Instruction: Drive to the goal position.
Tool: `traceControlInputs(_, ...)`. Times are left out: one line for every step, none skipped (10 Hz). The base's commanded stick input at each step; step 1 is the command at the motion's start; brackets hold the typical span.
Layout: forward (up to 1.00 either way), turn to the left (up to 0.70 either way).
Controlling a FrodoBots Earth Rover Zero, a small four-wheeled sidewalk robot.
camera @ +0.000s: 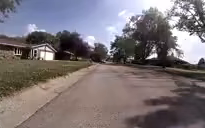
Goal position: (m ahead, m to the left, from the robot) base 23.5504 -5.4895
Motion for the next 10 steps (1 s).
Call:
traceControlInputs(1.00,0.03)
traceControlInputs(1.00,0.03)
traceControlInputs(1.00,0.02)
traceControlInputs(1.00,0.03)
traceControlInputs(1.00,-0.02)
traceControlInputs(1.00,-0.17)
traceControlInputs(1.00,-0.29)
traceControlInputs(1.00,-0.31)
traceControlInputs(1.00,-0.02)
traceControlInputs(1.00,0.00)
